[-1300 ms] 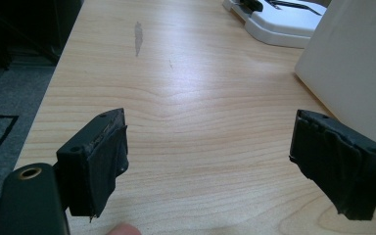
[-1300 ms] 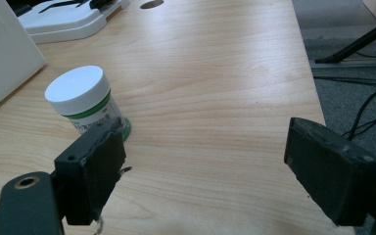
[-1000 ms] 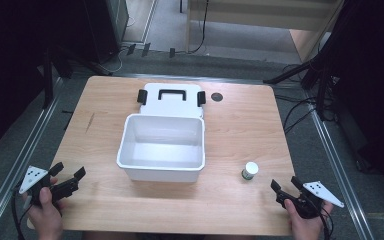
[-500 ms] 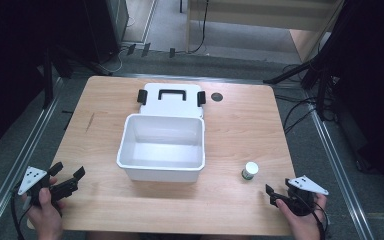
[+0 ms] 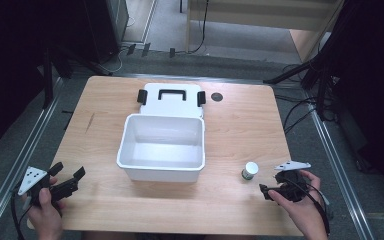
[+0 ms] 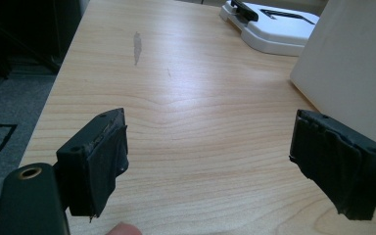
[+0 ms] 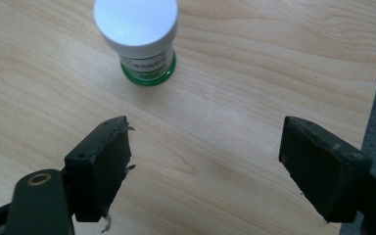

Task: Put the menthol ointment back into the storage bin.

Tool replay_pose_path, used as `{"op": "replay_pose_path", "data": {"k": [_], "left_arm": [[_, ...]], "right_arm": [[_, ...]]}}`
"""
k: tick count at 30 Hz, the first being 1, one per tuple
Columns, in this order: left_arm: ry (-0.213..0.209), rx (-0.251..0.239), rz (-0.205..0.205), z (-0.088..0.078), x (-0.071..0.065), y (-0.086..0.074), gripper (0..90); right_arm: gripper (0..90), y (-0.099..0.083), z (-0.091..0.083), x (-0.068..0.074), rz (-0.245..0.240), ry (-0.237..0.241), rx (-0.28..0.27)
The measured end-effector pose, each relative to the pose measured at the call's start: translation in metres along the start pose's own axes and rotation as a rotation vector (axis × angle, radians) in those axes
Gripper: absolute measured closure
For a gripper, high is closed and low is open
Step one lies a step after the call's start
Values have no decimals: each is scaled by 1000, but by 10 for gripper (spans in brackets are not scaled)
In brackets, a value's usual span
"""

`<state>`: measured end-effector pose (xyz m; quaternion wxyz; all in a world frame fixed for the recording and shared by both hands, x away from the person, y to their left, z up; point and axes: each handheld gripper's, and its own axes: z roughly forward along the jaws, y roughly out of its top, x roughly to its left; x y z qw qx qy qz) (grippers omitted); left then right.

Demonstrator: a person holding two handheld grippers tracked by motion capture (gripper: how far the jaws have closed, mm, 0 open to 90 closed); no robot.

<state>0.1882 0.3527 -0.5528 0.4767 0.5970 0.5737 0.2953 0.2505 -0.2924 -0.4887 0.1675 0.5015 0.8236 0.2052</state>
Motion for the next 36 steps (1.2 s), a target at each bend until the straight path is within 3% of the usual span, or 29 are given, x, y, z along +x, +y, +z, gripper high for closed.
{"op": "replay_pose_path", "data": {"k": [3,5,6,9,14,21,27,30,36], "left_arm": [[0,0,-2,0,0,0,148],[1,1,-2,0,0,0,148],[1,1,-2,0,0,0,148],[0,1,-2,0,0,0,148],[-3,2,0,0,0,0,148],[-5,6,-5,0,0,0,148],[-6,8,-5,0,1,0,148],[-7,10,-8,1,1,0,148],[-7,15,-6,1,1,1,148]], "right_arm": [[178,12,2,5,-73,13,110],[174,15,4,6,-85,17,135],[162,21,7,7,-100,26,212],[159,29,10,10,-104,40,299],[155,42,12,18,-141,67,391],[147,55,15,28,-180,56,408],[240,71,16,30,-212,95,412],[273,77,18,30,-243,80,421],[267,88,22,29,-215,98,401]]}}
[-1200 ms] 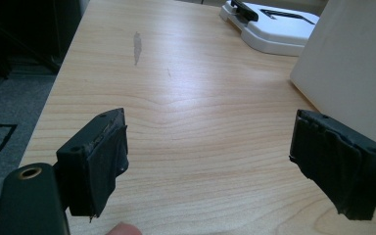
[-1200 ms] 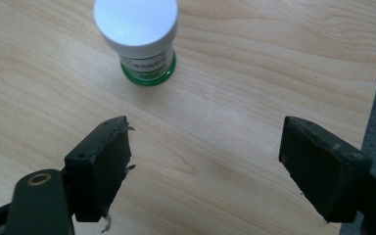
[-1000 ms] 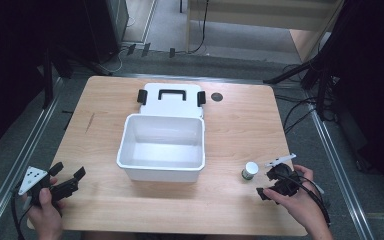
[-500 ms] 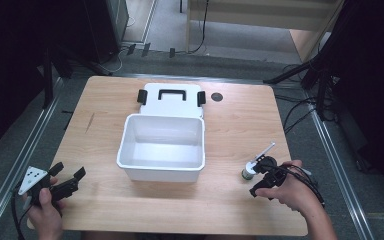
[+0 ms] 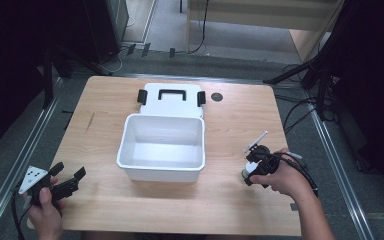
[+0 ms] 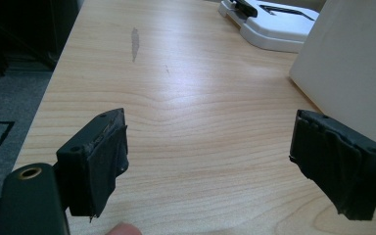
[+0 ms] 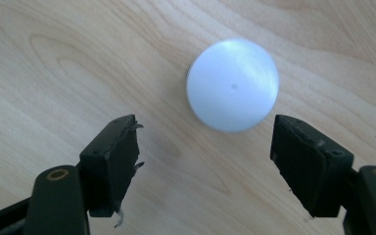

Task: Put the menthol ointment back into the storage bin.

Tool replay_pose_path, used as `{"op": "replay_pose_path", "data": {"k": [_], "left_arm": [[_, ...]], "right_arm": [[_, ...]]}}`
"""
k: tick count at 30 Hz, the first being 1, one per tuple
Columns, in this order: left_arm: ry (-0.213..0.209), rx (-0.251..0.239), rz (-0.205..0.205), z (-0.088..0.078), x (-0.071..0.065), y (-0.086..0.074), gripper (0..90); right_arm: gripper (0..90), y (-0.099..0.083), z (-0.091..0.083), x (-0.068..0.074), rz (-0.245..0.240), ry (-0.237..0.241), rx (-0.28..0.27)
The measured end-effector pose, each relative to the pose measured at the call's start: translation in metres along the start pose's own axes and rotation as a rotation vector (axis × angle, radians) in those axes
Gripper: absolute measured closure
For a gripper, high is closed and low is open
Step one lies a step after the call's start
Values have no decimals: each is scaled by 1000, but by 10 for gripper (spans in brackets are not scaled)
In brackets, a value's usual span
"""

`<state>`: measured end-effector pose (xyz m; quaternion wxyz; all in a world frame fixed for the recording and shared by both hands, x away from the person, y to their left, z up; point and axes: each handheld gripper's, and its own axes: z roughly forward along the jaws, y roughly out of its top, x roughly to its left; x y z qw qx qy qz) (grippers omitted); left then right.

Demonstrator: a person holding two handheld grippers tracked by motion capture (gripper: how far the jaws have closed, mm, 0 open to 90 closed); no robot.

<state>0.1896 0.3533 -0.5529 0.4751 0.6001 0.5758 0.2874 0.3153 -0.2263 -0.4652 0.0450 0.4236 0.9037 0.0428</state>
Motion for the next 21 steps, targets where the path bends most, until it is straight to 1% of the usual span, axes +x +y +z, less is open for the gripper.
{"op": "replay_pose_path", "data": {"k": [1,3,4,5,6,8,9,10,11,12,14,15,16,17,18,20,21], "left_arm": [[0,0,0,0,0,0,148],[0,2,-1,0,0,0,148],[0,2,-1,0,0,0,148],[-2,3,-1,0,0,0,148],[-4,4,-1,0,0,0,148],[-4,6,-1,0,0,0,148],[-6,7,0,1,0,0,148],[-7,8,1,1,0,0,149],[-7,8,1,1,0,0,148],[-8,8,1,1,0,0,148],[-9,8,0,0,0,0,148],[-9,8,0,0,0,0,149],[-10,8,0,1,1,0,149],[-10,8,0,1,1,0,149],[-11,9,0,1,1,0,149],[-11,9,-1,1,1,0,149],[-11,8,-3,1,1,0,149]], "right_arm": [[267,0,0,0,0,0,0],[273,6,3,-2,9,-22,5],[273,6,3,-2,9,-22,5],[272,8,4,-3,1,-36,-2],[268,12,5,-2,9,-38,-9],[269,14,6,-2,7,-33,-13],[273,15,7,-2,14,-34,-9],[279,17,8,-2,4,-40,-9],[292,19,10,-2,14,-43,0],[317,20,11,-3,11,-44,0],[332,21,13,-3,8,-44,0],[356,22,14,-2,26,-36,5],[404,24,16,-2,13,-17,10],[404,24,16,-2,13,-17,10],[427,24,16,-2,15,-20,14],[510,25,16,-2,19,-39,14],[513,25,14,-3,33,-24,12]]}}
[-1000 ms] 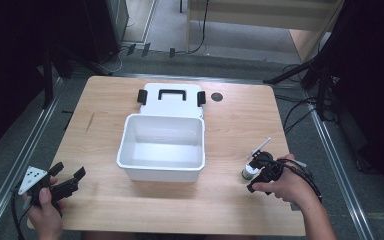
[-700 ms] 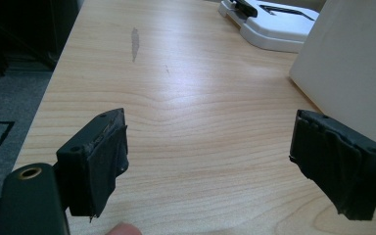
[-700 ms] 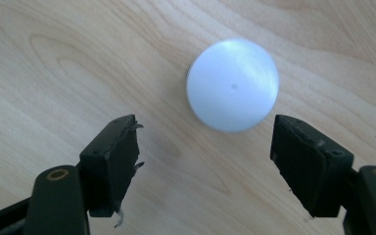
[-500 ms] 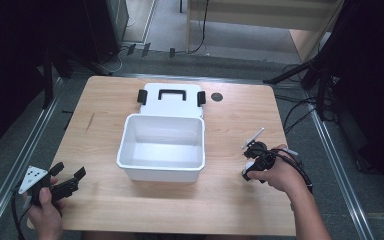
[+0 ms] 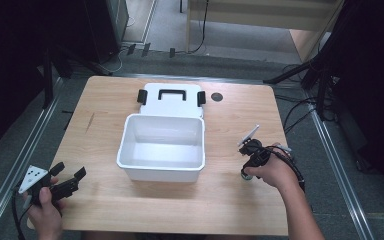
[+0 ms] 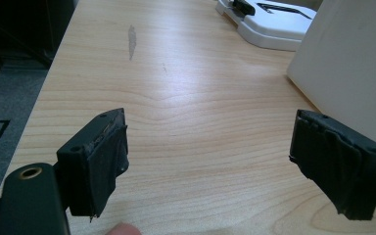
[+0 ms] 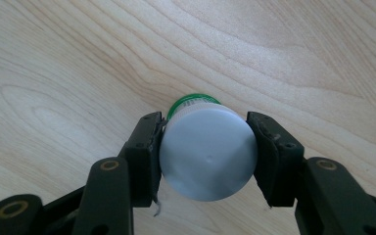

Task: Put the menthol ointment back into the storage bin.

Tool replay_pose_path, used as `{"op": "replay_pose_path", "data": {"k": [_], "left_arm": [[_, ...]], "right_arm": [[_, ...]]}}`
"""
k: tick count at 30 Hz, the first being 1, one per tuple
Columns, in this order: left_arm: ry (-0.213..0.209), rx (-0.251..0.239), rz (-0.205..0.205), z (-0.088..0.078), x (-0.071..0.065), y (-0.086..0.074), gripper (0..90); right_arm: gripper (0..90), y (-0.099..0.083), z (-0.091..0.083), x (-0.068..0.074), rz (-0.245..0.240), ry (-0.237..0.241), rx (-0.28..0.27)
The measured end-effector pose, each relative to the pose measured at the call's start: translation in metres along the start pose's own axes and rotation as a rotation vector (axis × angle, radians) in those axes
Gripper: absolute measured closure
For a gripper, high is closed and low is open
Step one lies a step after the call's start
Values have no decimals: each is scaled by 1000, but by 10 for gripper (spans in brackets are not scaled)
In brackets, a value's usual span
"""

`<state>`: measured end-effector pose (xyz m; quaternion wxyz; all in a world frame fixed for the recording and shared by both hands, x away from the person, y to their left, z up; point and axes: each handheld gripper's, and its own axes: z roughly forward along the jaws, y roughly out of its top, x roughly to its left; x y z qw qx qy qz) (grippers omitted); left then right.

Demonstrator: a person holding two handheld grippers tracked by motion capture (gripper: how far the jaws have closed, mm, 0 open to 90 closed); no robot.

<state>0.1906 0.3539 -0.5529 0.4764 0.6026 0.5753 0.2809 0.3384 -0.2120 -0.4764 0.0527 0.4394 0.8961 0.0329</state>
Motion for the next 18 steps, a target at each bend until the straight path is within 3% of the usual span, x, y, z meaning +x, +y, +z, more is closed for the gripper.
{"op": "replay_pose_path", "data": {"k": [6,18], "left_arm": [[-2,3,1,0,0,0,149],[-4,2,-4,0,0,0,149]], "right_arm": [[515,0,-3,2,-15,8,3],[516,15,-42,13,-76,22,-12]]}}
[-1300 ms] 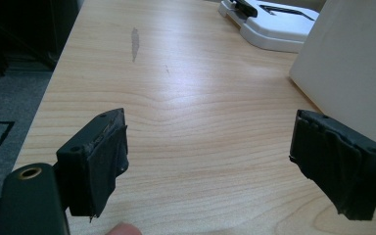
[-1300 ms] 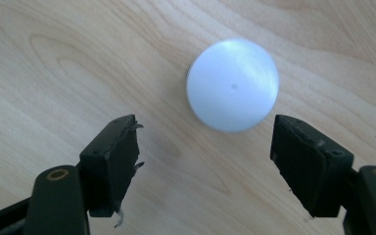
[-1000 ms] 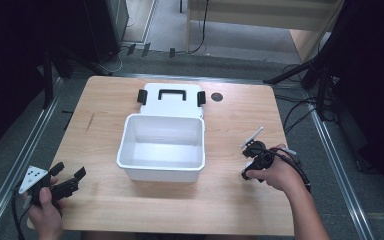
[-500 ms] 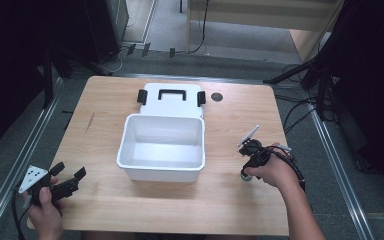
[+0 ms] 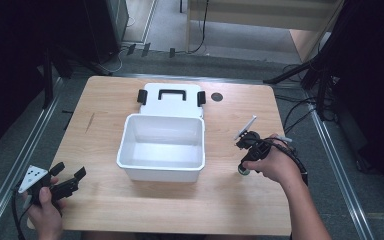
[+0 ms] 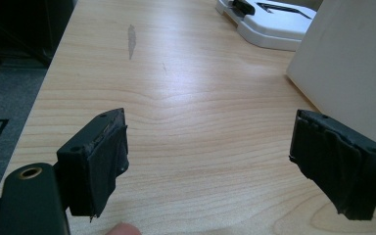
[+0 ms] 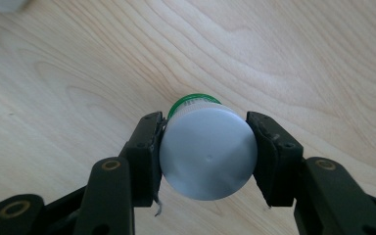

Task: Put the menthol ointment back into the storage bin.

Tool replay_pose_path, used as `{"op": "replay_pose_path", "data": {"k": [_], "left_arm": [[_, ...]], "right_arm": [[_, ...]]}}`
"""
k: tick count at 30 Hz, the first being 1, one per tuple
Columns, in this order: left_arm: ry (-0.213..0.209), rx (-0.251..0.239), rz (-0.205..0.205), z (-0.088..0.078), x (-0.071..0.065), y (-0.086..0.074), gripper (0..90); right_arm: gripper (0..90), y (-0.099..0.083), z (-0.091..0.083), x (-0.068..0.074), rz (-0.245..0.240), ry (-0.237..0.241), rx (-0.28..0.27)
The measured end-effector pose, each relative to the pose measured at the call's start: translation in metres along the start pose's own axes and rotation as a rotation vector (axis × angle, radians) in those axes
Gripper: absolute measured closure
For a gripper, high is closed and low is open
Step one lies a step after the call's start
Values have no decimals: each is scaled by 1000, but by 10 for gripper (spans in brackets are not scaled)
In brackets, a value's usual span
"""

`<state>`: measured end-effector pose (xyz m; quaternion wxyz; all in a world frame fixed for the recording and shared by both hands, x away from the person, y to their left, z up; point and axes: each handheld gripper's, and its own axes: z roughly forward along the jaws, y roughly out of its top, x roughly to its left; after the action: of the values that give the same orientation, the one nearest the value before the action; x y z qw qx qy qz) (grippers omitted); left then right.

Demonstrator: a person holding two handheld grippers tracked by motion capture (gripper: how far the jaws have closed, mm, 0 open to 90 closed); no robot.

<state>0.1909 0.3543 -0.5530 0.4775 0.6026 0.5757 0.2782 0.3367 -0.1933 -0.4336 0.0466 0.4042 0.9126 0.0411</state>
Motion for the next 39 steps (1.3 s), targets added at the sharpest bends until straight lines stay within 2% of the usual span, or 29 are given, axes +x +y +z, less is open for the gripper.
{"op": "replay_pose_path", "data": {"k": [4,8,12,16,20,22,24,25,32,39], "left_arm": [[-1,-1,-4,0,0,0,149],[-4,-5,-7,0,1,0,149],[-4,-7,-11,0,1,0,149],[-6,-6,-11,0,1,0,148],[-8,-10,-16,0,2,0,149],[-11,-11,-19,0,2,0,149],[-11,-12,-22,0,2,0,149],[-12,-11,-25,0,2,0,149],[-8,-9,-27,1,2,0,149],[-8,-5,-22,0,3,0,149]], "right_arm": [[516,8,-14,4,-12,16,-10],[516,16,-28,7,-33,10,-17],[517,23,-38,11,-17,32,-9],[517,33,-46,14,-23,46,-7],[517,39,-52,17,-20,45,-12],[517,46,-61,22,-39,50,-15],[517,48,-64,24,-36,50,-15],[517,53,-68,27,-55,46,-14],[517,65,-82,34,-68,39,-10],[517,86,-97,43,-97,39,-6]]}}
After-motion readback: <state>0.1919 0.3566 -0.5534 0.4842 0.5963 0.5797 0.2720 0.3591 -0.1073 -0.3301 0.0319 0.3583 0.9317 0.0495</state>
